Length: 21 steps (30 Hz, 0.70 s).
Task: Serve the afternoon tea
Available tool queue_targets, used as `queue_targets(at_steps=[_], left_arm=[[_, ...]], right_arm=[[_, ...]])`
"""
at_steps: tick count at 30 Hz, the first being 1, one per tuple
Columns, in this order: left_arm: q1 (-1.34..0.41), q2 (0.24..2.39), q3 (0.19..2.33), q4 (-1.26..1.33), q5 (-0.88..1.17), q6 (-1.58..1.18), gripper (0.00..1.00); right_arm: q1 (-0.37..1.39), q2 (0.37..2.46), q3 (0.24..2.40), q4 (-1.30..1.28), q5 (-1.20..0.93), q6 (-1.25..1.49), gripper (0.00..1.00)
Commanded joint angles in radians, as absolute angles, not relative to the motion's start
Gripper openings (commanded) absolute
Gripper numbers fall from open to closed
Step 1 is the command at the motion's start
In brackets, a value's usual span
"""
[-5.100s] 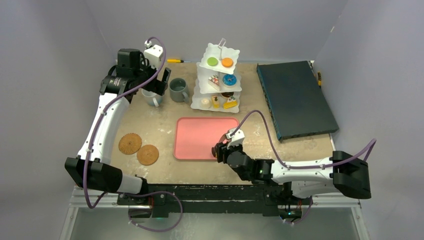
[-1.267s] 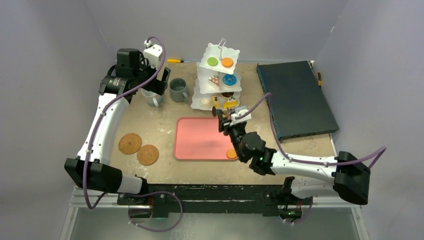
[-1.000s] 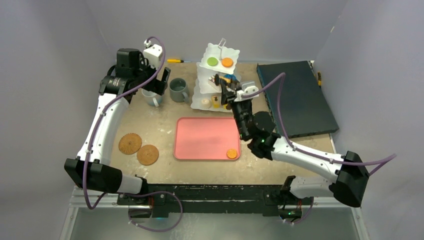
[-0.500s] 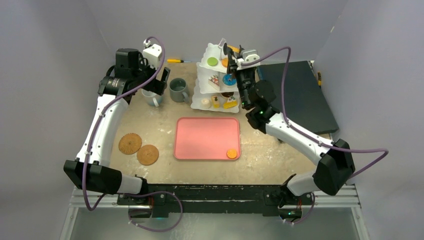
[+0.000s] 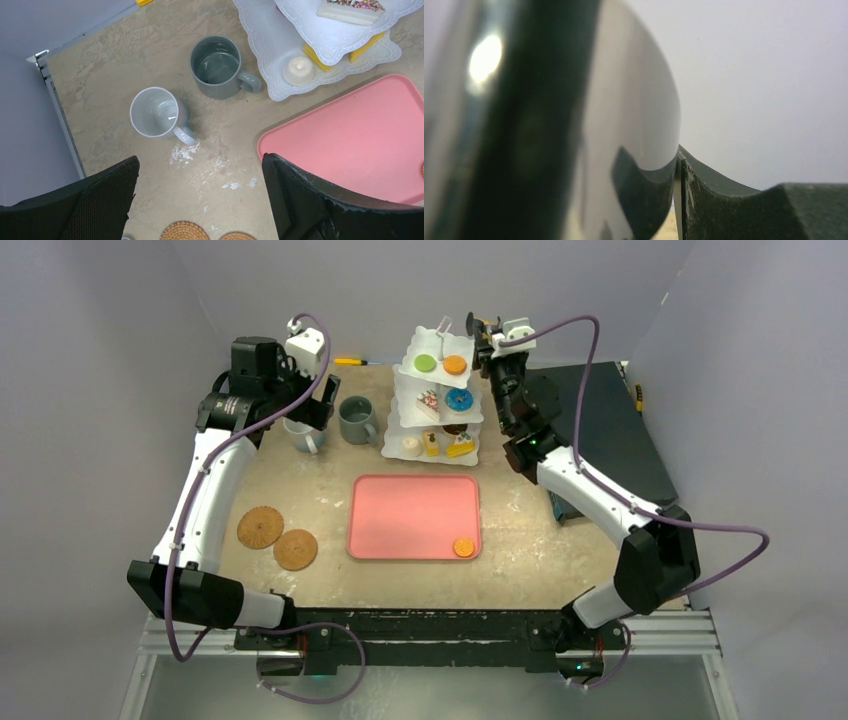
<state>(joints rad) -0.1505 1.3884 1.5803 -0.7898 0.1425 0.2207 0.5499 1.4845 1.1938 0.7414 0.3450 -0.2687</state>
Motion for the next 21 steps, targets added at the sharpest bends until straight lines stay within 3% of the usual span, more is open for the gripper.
queue_targets(at_steps=[1, 21], left_arm=[[-0.14, 1.372, 1.624, -0.761, 0.144, 0.225, 0.92], [-0.14, 1.38, 1.609, -0.753, 0.131, 0.228, 0.92]], right_arm=[[0.525, 1.537, 1.284, 0.741, 0.244, -0.218, 0.42], [0.471, 1.674, 1.37, 0.703, 0.101, -0.183, 0.46]])
